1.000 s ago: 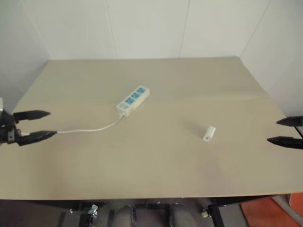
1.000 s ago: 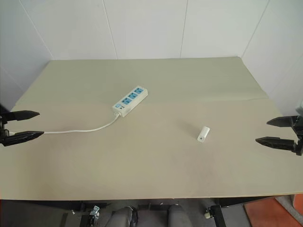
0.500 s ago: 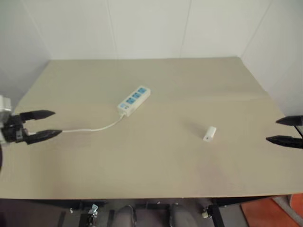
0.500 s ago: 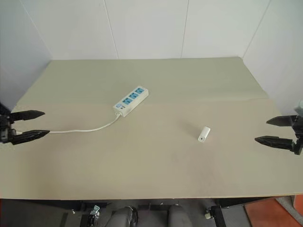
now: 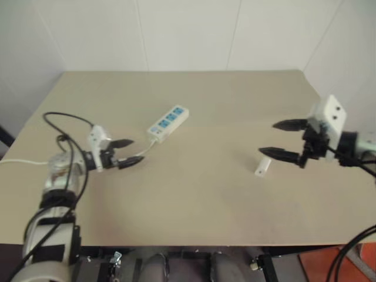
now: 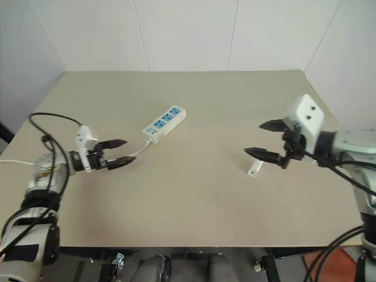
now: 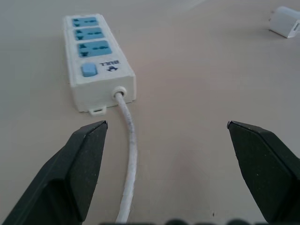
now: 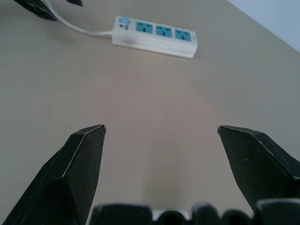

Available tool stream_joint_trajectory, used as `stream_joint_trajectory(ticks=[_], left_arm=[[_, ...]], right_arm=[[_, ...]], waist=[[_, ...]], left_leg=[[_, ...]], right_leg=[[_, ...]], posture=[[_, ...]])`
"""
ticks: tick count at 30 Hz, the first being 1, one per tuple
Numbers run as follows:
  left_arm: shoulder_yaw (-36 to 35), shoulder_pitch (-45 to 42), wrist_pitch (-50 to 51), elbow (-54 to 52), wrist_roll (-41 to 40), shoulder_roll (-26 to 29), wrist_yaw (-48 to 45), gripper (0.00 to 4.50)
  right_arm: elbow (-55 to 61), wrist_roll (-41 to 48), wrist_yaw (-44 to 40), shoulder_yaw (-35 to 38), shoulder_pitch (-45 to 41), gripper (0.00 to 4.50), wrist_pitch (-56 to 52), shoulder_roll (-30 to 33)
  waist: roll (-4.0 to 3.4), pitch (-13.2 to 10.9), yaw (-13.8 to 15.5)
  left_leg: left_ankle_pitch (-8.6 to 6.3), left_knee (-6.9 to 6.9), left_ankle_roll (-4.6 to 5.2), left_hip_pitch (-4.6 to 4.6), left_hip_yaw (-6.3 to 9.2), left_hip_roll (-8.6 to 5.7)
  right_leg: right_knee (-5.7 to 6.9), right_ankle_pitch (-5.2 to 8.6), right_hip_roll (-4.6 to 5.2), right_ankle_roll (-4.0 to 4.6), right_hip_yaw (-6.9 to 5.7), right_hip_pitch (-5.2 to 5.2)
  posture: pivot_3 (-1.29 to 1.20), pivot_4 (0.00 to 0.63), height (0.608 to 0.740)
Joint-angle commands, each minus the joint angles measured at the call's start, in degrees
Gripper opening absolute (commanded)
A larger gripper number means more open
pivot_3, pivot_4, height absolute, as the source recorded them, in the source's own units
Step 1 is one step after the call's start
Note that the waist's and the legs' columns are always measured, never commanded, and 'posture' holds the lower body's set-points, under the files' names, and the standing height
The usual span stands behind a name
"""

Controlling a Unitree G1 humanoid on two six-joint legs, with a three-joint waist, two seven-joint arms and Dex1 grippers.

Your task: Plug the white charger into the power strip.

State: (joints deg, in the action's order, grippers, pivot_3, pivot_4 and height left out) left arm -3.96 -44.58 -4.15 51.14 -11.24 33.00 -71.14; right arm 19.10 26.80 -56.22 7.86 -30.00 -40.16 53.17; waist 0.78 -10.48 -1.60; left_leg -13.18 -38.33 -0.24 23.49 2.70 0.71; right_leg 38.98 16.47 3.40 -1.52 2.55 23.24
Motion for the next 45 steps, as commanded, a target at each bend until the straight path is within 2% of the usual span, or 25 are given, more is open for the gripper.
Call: stream_joint_trajectory(ticks=[1, 7, 11, 12, 14, 21, 27, 32, 35, 39, 45], left_arm=[[1.72, -4.54, -2.78, 4.74, 3.85, -1.52, 5.53, 4.47], [4.16, -11.14, -2.54, 12.91, 9.44, -5.5, 16.13, 4.47], [5.28, -12.72, 0.04, 15.91, 11.49, -5.49, 15.53, 4.47], [5.65, -13.19, 1.78, 16.69, 12.09, -5.7, 15.72, 4.18], [6.03, -13.81, 4.49, 17.78, 12.84, -6.25, 16.2, 3.93], [6.07, -14.34, 6.82, 18.63, 14.17, -7.3, 19.17, 1.85], [5.46, -13.78, 5.84, 18.46, 13.96, -7.28, 18.1, 0.03], [3.43, -13.35, 6.54, 16.24, 12.03, -7.25, 18.84, 0.03], [2.99, -9.73, 9.22, 7.02, 9.88, -4.59, 12.94, 0.03], [1.71, 2.5, 19.08, -16.59, 5.14, 1.32, 7.48, 0.03], [-3.63, 20.52, 34.77, -46.34, -2.59, 9.31, 8.02, 0.03]], right_arm=[[5.25, 0.68, 4.55, -3.48, -3.91, 4.5, -2.94, -2.9], [7.34, 0.66, 8.18, -5.44, -5.33, 4.5, -4.8, -5.56], [7.78, 0.49, 7.82, -5.01, -3.32, 4.5, -4.43, -3.87], [7.74, 0.46, 7.89, -5.09, -3.29, 4.5, -4.35, -3.64], [7.57, 0.47, 8.22, -5.34, -3.66, 4.5, -4.23, -3.75], [7.06, 0.18, 8.56, -6.88, -5.25, 4.5, -3.62, -4.65], [6.58, -0.32, 8.1, -7.7, -5.37, 4.5, -3.1, -4.77], [6.63, -0.41, 8.06, -8.08, -5.3, 4.5, -3.3, -5.17], [7.36, -0.22, 8.02, -8.17, -4.9, 4.5, -3.69, -5.25], [7.67, -0.12, 8.03, -8.52, -3.98, 4.5, -3.55, -5.77], [5.81, -1.36, 7.24, -10.5, -3.83, 4.5, -1.71, -7.21]], waist=[[0.01, 0.01, -0.01], [0.03, 0.01, 0.76], [0.03, 0.01, 0.79], [0.03, 0.01, 0.78], [0.04, 0.02, 0.78], [0.06, 0.04, 0.69], [0.07, 0.06, 0.7], [0.07, 0.06, 0.71], [0.07, 0.06, 0.52], [0.07, 0.06, -0.93], [0.07, 0.06, -0.9]], left_leg=[[0.0, 0.0, 0.0, 0.01, 0.0, 0.0], [0.0, -0.04, 0.0, 0.06, 0.08, -0.06], [0.0, -0.04, 0.01, 0.13, 0.16, -0.1], [0.0, -0.04, 0.01, 0.13, 0.16, -0.1], [0.0, -0.07, 0.01, 0.11, 0.15, -0.11], [0.01, -0.08, 0.01, -0.1, 0.17, -0.11], [0.01, -0.09, 0.01, -0.13, 0.18, -0.11], [0.01, -0.09, 0.01, -0.12, 0.17, -0.11], [0.01, -0.09, 0.01, -0.09, 0.17, -0.1], [0.01, 0.02, 0.01, -0.07, 0.16, 0.0], [0.0, 0.1, 0.01, -0.06, 0.3, 0.05]], right_leg=[[-0.01, 0.0, 0.0, 0.0, 0.0, 0.02], [-0.01, 0.0, 0.02, 0.0, -0.05, 0.01], [-0.02, 0.0, 0.02, 0.0, -0.12, 0.01], [-0.02, 0.0, 0.02, 0.0, -0.12, 0.01], [-0.01, 0.0, 0.03, 0.0, -0.11, 0.01], [0.03, 0.0, 0.01, -0.01, -0.11, -0.16], [0.05, 0.0, 0.01, -0.01, -0.11, -0.17], [0.05, 0.0, 0.02, -0.01, -0.1, -0.17], [0.05, 0.0, 0.02, -0.01, -0.1, -0.14], [0.07, 0.0, -0.01, 0.0, -0.04, -0.07], [-0.01, 0.0, 0.0, 0.0, 0.02, -0.03]], posture=[[0.0, 0.15, 0.74], [0.0, 0.15, 0.74], [0.0, 0.15, 0.74], [0.0, 0.15, 0.74], [0.0, 0.15, 0.74], [0.0, 0.15, 0.74], [0.0, 0.15, 0.74], [0.0, 0.15, 0.74], [0.0, 0.15, 0.74], [0.0, 0.15, 0.74], [0.0, 0.15, 0.74]])
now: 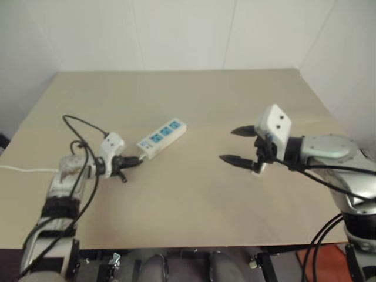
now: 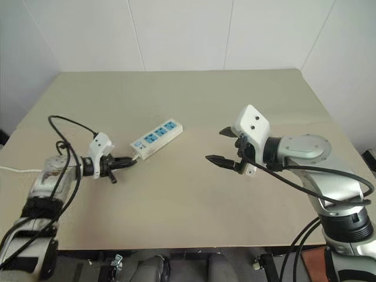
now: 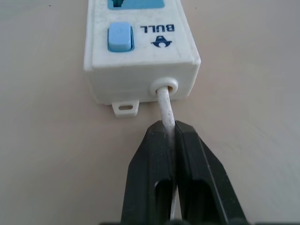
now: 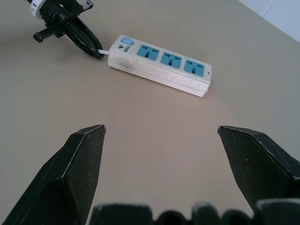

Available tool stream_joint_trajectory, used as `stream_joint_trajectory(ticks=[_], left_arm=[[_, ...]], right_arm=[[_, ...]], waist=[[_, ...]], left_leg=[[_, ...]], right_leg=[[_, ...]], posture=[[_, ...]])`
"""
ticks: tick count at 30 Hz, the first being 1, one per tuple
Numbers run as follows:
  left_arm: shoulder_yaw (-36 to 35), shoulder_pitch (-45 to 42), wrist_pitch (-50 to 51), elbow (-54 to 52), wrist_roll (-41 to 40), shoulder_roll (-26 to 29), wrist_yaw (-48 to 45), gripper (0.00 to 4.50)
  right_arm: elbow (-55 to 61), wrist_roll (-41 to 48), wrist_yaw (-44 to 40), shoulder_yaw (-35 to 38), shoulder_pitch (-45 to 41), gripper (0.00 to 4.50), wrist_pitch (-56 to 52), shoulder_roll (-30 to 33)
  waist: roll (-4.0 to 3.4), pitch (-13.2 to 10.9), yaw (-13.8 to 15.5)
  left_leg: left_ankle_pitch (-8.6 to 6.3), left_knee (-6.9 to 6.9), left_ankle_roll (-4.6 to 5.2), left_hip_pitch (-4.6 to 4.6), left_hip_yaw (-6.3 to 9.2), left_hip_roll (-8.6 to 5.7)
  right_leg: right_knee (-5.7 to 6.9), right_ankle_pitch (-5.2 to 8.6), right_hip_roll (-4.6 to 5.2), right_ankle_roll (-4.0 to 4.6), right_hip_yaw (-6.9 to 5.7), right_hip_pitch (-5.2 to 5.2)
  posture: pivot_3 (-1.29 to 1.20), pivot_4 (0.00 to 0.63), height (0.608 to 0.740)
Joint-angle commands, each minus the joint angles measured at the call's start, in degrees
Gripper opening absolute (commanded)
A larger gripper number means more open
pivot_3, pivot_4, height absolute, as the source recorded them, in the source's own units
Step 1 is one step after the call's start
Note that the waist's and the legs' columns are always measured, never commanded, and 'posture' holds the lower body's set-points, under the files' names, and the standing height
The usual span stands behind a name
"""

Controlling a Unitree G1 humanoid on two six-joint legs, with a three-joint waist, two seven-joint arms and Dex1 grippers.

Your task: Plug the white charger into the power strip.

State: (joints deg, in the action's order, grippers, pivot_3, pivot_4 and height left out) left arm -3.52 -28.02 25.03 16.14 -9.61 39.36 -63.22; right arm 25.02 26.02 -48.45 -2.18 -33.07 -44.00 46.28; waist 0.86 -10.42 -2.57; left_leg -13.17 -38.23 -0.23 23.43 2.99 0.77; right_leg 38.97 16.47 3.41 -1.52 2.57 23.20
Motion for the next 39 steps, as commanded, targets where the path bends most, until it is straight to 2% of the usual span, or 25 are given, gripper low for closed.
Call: stream_joint_trajectory(ticks=[1, 3, 5, 6, 9, 17, 19, 20, 24, 30, 34, 39], left_arm=[[-5.19, 6.54, 7.55, -14.86, -5.38, 3.82, 0.59, 0.03], [-6.63, 10.19, 9.25, -18.83, -6.96, 4.72, 1.25, 0.03], [-6.9, 13.22, 5.79, -19.43, -7.98, 5.57, -0.93, 0.03], [-6.8, 14.71, 1.59, -19.19, -8.02, 5.79, -2.69, 0.32], [-7.28, 15.1, -2.74, -16.48, -8.08, 4.15, -1.09, 1.16], [-9.33, 13.58, -8.01, -13.7, -12.6, 4.33, -3.38, 3.7], [-11.7, 13.69, -9.5, -13.92, -15.61, 3.1, -4.02, 4.34], [-13.14, 13.59, -11.33, -13.62, -17.0, 2.05, -3.97, 4.48], [-15.96, 14.5, -18.97, -10.39, -19.74, -1.19, -5.82, 4.48], [-14.69, 14.63, -32.27, 0.62, -14.44, -5.49, -2.79, 4.48], [-12.88, 12.05, -36.39, 8.77, -14.47, -8.25, -5.16, 4.48], [-11.18, 9.73, -39.63, 14.0, -15.08, -10.62, -8.84, 4.48]], right_arm=[[-0.67, -1.0, -0.71, -1.04, -1.02, 4.5, 2.67, -0.67], [-1.87, -1.34, -1.08, -1.73, -1.79, 4.5, 3.39, -1.32], [-3.03, -1.75, -1.59, -2.31, -2.53, 4.5, 4.25, -1.88], [-3.52, -1.93, -1.86, -2.55, -2.84, 4.5, 4.58, -2.1], [-4.4, -2.47, -2.56, -3.02, -3.37, 4.5, 5.48, -2.28], [-3.66, -2.55, -2.7, -1.57, -2.03, 4.5, 5.03, -0.96], [-3.24, -2.37, -2.66, -1.28, -1.67, 4.5, 4.86, -0.71], [-3.1, -2.3, -2.64, -1.19, -1.54, 4.5, 4.81, -0.6], [-3.28, -2.32, -2.38, -1.12, -1.4, 4.5, 4.92, -0.51], [-3.46, -2.65, -1.91, -1.24, -1.46, 4.5, 5.45, -0.93], [-3.5, -2.93, -1.8, -1.42, -1.62, 4.5, 5.58, -0.79], [-2.98, -3.0, -1.79, -0.47, -1.29, 4.5, 5.02, 0.32]], waist=[[0.0, 0.0, 0.09], [0.0, 0.0, 0.2], [0.0, 0.0, 0.56], [0.0, 0.0, 0.61], [0.0, 0.0, 0.98], [0.0, 0.0, 1.56], [0.0, 0.0, 1.57], [0.0, 0.0, 1.55], [0.0, 0.0, 1.51], [0.02, 0.01, 1.68], [0.02, 0.01, 1.71], [0.05, 0.03, 1.82]], left_leg=[[0.0, 0.0, 0.0, -0.04, 0.01, 0.02], [0.0, 0.0, 0.0, -0.09, 0.0, 0.04], [0.0, 0.0, 0.0, -0.14, -0.02, 0.04], [0.0, 0.0, 0.0, -0.15, -0.06, 0.03], [0.0, -0.01, -0.01, -0.2, -0.12, 0.03], [0.0, -0.01, -0.01, -0.14, -0.16, 0.02], [0.0, -0.01, -0.01, -0.14, -0.16, 0.01], [0.0, -0.01, -0.01, -0.14, -0.16, 0.02], [0.0, 0.0, -0.01, -0.16, -0.16, 0.04], [0.0, -0.01, -0.01, -0.17, -0.18, 0.01], [0.0, -0.01, -0.01, -0.17, -0.22, -0.01], [0.0, -0.04, -0.01, -0.13, -0.22, -0.02]], right_leg=[[-0.03, 0.0, 0.02, 0.0, 0.04, -0.01], [-0.05, 0.0, 0.02, 0.0, 0.05, -0.03], [-0.03, 0.0, 0.03, 0.0, 0.04, -0.06], [-0.02, 0.0, 0.03, 0.0, 0.02, -0.08], [0.0, -0.01, 0.02, 0.02, 0.0, -0.1], [-0.04, -0.01, 0.02, 0.02, -0.01, -0.06], [-0.04, -0.01, 0.02, 0.02, -0.01, -0.06], [-0.03, -0.01, 0.02, 0.03, -0.01, -0.06], [-0.03, -0.01, 0.01, 0.03, 0.0, -0.06], [-0.04, -0.02, 0.02, 0.03, -0.01, -0.08], [-0.04, -0.02, 0.02, 0.03, -0.03, -0.08], [-0.04, -0.02, 0.02, 0.03, -0.07, -0.08]], posture=[[0.0, 0.15, 0.74], [0.0, 0.15, 0.74], [0.0, 0.15, 0.74], [0.0, 0.15, 0.74], [0.0, 0.15, 0.74], [0.0, 0.15, 0.74], [0.0, 0.15, 0.74], [0.0, 0.15, 0.74], [0.0, 0.15, 0.74], [0.0, 0.15, 0.74], [0.0, 0.15, 0.74], [0.0, 0.15, 0.74]])
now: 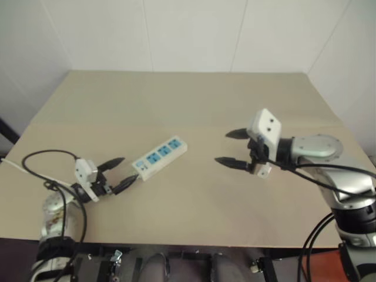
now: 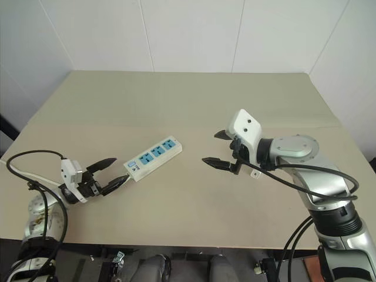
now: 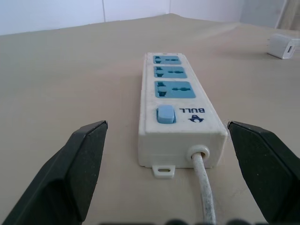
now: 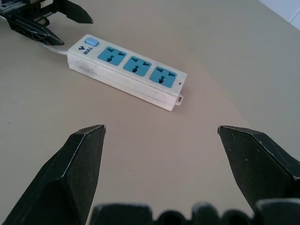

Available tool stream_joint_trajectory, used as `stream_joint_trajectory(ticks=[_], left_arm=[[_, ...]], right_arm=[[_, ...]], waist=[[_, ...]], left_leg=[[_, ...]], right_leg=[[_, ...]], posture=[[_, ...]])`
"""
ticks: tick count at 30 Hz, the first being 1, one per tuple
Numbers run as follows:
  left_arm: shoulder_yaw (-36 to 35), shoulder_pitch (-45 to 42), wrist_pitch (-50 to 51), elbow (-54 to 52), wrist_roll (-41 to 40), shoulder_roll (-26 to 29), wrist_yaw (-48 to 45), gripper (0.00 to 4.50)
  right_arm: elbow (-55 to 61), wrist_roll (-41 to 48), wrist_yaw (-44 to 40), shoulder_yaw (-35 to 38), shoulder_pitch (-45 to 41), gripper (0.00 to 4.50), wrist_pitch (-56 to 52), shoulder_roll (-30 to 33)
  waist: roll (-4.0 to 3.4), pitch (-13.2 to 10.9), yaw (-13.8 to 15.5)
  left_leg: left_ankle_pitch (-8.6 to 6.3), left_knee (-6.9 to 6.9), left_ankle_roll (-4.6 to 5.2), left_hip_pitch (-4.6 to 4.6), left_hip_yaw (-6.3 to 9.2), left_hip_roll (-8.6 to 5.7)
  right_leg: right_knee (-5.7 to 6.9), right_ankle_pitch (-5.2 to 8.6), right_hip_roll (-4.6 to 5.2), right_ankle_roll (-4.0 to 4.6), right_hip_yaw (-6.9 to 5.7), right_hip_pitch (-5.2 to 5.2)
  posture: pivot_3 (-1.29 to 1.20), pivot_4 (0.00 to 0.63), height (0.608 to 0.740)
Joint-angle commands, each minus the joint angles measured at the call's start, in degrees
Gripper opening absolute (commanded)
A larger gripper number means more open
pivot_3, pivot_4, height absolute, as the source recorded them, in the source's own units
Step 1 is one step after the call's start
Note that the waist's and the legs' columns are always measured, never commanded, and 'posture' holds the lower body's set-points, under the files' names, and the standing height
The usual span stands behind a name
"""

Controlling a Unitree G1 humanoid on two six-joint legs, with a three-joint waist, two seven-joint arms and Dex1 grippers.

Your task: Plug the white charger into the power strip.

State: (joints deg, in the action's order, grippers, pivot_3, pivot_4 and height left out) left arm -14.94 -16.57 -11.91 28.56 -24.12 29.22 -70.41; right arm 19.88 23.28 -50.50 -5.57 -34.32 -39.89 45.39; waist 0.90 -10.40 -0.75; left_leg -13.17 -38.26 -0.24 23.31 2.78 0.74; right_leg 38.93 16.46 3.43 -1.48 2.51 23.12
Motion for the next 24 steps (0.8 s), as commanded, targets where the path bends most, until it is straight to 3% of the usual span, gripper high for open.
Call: stream_joint_trajectory(ticks=[1, 11, 14, 24], left_arm=[[0.41, -2.15, -2.64, 2.43, -0.87, -0.86, -2.19, 4.48], [3.45, -6.38, -10.75, 14.59, 5.59, -2.53, 1.01, 4.48], [4.25, -7.49, -11.54, 16.22, 6.46, -3.51, 2.17, 4.48], [6.4, -7.35, -1.97, 9.87, 6.07, -2.44, 3.11, 4.48]], right_arm=[[2.26, -0.19, 0.37, 3.15, 0.06, 4.5, 0.75, 1.41], [3.94, 0.33, 1.65, 4.99, 2.03, 4.5, -0.2, 2.28], [3.75, 0.05, 1.71, 4.92, 2.34, 4.5, 0.07, 2.26], [3.84, -1.13, 2.04, 4.2, 3.01, 4.5, 0.78, 2.18]], waist=[[0.0, 0.0, -0.01], [-0.03, 0.08, 0.05], [-0.05, 0.09, 0.11], [-0.06, 0.1, 0.1]], left_leg=[[0.0, 0.0, 0.0, 0.0, 0.01, 0.0], [0.0, 0.0, 0.0, -0.2, 0.01, -0.01], [0.0, 0.0, 0.0, -0.57, 0.05, -0.02], [0.0, 0.01, 0.0, -0.87, 0.06, -0.03]], right_leg=[[0.0, 0.0, 0.0, 0.0, 0.0, 0.0], [0.06, 0.0, -0.01, 0.0, 0.0, -0.15], [-0.01, 0.01, -0.01, -0.01, -0.07, -0.63], [-0.05, 0.01, -0.01, -0.01, -0.07, -0.94]], posture=[[0.0, 0.15, 0.74], [0.0, 0.15, 0.74], [0.0, 0.15, 0.74], [0.0, 0.15, 0.74]])
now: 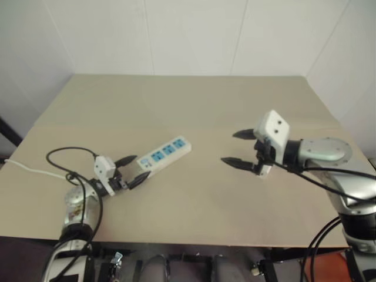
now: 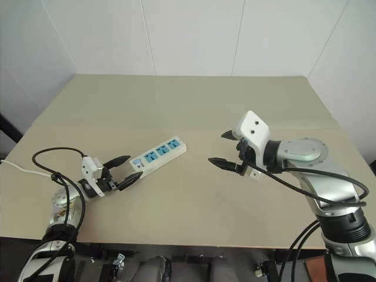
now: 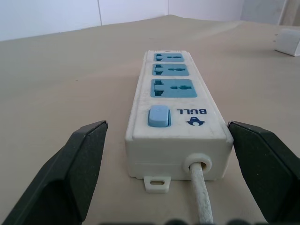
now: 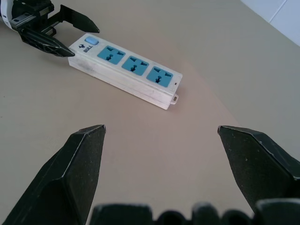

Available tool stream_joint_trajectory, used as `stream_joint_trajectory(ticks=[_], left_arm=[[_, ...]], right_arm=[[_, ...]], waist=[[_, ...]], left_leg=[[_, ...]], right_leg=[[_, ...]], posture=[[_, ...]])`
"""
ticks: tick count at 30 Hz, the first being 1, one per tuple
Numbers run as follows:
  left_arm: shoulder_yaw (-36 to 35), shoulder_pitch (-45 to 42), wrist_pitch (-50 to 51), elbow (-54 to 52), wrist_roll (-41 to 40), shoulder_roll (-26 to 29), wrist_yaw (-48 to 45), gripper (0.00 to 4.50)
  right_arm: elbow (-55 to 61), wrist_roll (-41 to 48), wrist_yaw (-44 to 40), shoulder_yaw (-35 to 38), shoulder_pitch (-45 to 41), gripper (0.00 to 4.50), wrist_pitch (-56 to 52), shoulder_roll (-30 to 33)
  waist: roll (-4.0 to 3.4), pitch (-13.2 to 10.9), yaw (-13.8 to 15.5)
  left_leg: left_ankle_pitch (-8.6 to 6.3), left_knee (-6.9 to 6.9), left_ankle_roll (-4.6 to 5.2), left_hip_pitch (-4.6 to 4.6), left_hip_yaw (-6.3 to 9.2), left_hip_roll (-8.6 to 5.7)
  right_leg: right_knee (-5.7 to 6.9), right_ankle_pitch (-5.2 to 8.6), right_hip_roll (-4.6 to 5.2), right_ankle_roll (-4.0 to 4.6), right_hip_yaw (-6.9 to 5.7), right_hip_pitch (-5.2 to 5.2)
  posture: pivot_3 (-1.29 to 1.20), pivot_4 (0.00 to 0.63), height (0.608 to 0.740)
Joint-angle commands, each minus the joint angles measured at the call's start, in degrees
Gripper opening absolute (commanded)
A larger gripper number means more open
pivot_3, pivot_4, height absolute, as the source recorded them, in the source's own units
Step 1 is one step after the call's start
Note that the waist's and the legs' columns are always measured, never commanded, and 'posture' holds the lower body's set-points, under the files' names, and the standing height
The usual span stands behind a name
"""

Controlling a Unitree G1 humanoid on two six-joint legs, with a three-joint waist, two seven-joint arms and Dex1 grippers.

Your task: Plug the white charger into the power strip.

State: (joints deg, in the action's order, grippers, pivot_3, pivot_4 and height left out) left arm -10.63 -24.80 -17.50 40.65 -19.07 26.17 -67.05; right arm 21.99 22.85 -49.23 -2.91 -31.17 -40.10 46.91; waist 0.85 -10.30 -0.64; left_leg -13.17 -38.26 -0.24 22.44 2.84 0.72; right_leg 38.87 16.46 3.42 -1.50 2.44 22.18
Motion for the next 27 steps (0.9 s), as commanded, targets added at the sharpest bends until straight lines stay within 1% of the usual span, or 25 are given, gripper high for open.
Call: stream_joint_trajectory(ticks=[1, 5, 9, 14, 17, 22, 25, 27], left_arm=[[2.15, 0.95, 4.78, -3.3, 0.64, 0.91, -0.39, 4.48], [3.05, 0.89, 7.26, -7.51, 0.92, 2.51, -0.72, 4.48], [3.59, 0.02, 9.03, -8.57, 1.28, 2.82, -0.09, 4.48], [4.19, -1.23, 6.39, -4.3, 3.93, 1.94, 3.38, 4.48], [3.85, -2.03, 4.72, -1.6, 4.15, 0.49, 5.22, 4.48], [4.0, -2.78, 2.65, 1.41, 3.39, -0.55, 3.21, 4.48], [4.4, -3.39, 2.28, 3.17, 3.45, -0.4, 0.77, 3.89], [4.66, -3.74, 2.08, 4.04, 3.62, -0.25, -0.77, 3.26]], right_arm=[[1.77, -0.78, 0.78, 1.51, -0.07, 4.5, 0.98, 0.62], [1.67, -1.22, 0.95, 1.27, 0.27, 4.5, 1.33, 0.44], [1.42, -1.82, 1.19, 0.94, 0.42, 4.5, 1.6, -0.05], [1.38, -2.19, 1.55, 0.91, 0.78, 4.5, 1.61, -0.51], [1.62, -2.01, 1.56, 1.26, 1.07, 4.5, 1.39, -0.51], [1.69, -2.2, 1.53, 1.48, 1.28, 4.5, 1.37, -0.07], [1.56, -2.24, 1.53, 1.48, 1.18, 4.5, 1.32, -0.04], [1.48, -2.23, 1.56, 1.48, 1.11, 4.5, 1.3, -0.09]], waist=[[0.0, 0.0, -0.03], [0.01, 0.0, -0.09], [0.01, -0.01, -0.18], [0.01, -0.01, -0.09], [0.01, -0.01, -0.05], [-0.01, 0.0, 0.02], [-0.01, 0.0, 0.06], [-0.01, 0.01, -0.02]], left_leg=[[0.0, 0.0, 0.0, 0.0, 0.0, 0.0], [0.0, 0.01, 0.0, 0.08, 0.0, 0.01], [0.0, 0.03, 0.0, 0.2, 0.01, 0.02], [0.0, 0.07, 0.0, 0.24, 0.02, 0.01], [0.0, 0.07, 0.0, 0.22, 0.02, 0.0], [0.0, 0.07, 0.0, 0.16, 0.02, 0.0], [0.0, 0.07, 0.0, 0.15, 0.02, -0.01], [0.0, 0.07, 0.0, 0.15, 0.01, -0.01]], right_leg=[[-0.01, 0.0, 0.0, 0.0, 0.0, 0.0], [-0.06, 0.0, 0.0, 0.0, 0.01, 0.06], [-0.12, 0.0, -0.01, 0.0, 0.0, 0.15], [-0.2, 0.0, 0.0, 0.0, -0.02, 0.17], [-0.2, 0.0, 0.0, 0.0, -0.02, 0.14], [-0.19, 0.0, 0.0, 0.0, -0.03, 0.1], [-0.18, -0.01, 0.01, 0.0, -0.03, 0.08], [-0.19, -0.01, 0.0, 0.0, -0.02, 0.08]], posture=[[0.0, 0.15, 0.74], [0.0, 0.15, 0.74], [0.0, 0.15, 0.74], [0.0, 0.15, 0.74], [0.0, 0.15, 0.74], [0.0, 0.15, 0.74], [0.0, 0.15, 0.74], [0.0, 0.15, 0.74]])
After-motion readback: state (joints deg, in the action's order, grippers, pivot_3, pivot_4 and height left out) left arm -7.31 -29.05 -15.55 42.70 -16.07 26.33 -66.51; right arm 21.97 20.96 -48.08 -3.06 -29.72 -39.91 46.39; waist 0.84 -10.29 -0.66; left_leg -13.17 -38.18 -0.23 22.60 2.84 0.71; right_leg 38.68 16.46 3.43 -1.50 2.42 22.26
